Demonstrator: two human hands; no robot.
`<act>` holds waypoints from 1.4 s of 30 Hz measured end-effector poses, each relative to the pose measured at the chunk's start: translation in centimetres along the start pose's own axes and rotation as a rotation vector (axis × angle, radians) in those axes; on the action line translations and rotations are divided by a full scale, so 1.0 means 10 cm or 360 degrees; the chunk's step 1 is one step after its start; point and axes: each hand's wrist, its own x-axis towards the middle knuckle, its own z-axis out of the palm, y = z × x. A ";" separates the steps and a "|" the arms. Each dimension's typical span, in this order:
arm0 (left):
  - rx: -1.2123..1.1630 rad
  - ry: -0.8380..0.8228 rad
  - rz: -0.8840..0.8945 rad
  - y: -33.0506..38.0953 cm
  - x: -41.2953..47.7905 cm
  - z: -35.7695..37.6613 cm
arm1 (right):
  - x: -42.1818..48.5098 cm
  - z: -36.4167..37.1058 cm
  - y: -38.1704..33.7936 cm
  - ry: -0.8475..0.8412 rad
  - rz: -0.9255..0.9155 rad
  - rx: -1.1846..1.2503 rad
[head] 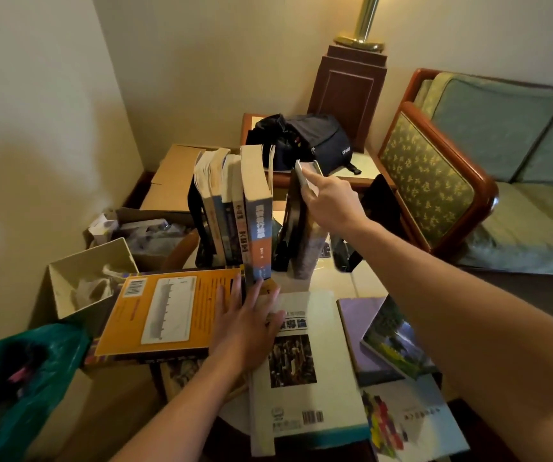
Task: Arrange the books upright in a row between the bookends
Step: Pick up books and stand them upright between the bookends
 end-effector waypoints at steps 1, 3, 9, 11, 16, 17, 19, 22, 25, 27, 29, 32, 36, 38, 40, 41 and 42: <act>0.0002 -0.0009 0.0007 0.00 0.00 -0.01 | 0.01 0.01 -0.03 -0.0030 -0.0001 0.0028; 0.0006 -0.0009 0.0019 -0.02 0.00 0.00 | 0.01 0.01 -0.07 -0.0092 0.0022 0.0095; 0.0008 0.0024 0.0016 -0.04 0.01 0.04 | -0.11 -0.02 -0.03 -0.0026 0.0226 0.0259; 0.0022 0.0024 0.0008 -0.03 0.01 0.03 | -0.16 -0.04 -0.03 -0.0029 0.0259 0.0308; 0.0035 0.0022 -0.0001 -0.02 0.00 0.02 | -0.24 -0.03 0.02 -0.0018 0.0271 0.0368; 0.0028 0.0027 0.0000 -0.02 0.00 0.02 | -0.26 -0.03 0.04 -0.0005 0.0268 0.0374; 0.0025 0.0031 0.0004 -0.02 0.01 0.03 | -0.31 0.00 0.08 0.0033 0.0248 0.0401; 0.0032 0.0034 0.0010 -0.03 0.00 0.03 | -0.49 0.09 0.13 0.0106 0.0176 0.0420; 0.0019 0.0033 0.0008 -0.03 0.00 0.03 | -0.76 0.21 0.16 0.0173 0.0039 0.0399; 0.0016 0.0049 0.0006 -0.03 -0.01 0.02 | -0.95 0.30 0.18 0.0245 -0.0045 0.0310; -0.0016 0.0069 0.0007 -0.04 -0.03 0.03 | -1.15 0.43 0.20 0.0302 -0.0098 0.0235; -0.0224 0.0102 0.0024 -0.06 -0.07 0.01 | -1.45 0.68 0.25 0.0195 -0.0060 0.0166; -0.0581 0.0239 0.0001 -0.18 -0.20 -0.08 | -1.81 0.99 0.24 -0.0076 -0.0081 0.0112; -0.0559 0.0310 -0.0055 -0.36 -0.29 -0.12 | -1.91 1.10 0.20 -0.0220 -0.0078 0.0078; -0.0456 0.0342 -0.0132 -0.61 -0.40 -0.16 | -1.96 1.19 0.16 -0.0415 -0.0076 -0.0050; -0.0389 0.0324 -0.0183 -0.75 -0.45 -0.19 | -1.97 1.23 0.15 -0.0489 -0.0103 -0.0132; -0.0322 0.0277 -0.0245 -0.88 -0.50 -0.22 | -1.98 1.26 0.13 -0.0547 -0.0130 -0.0194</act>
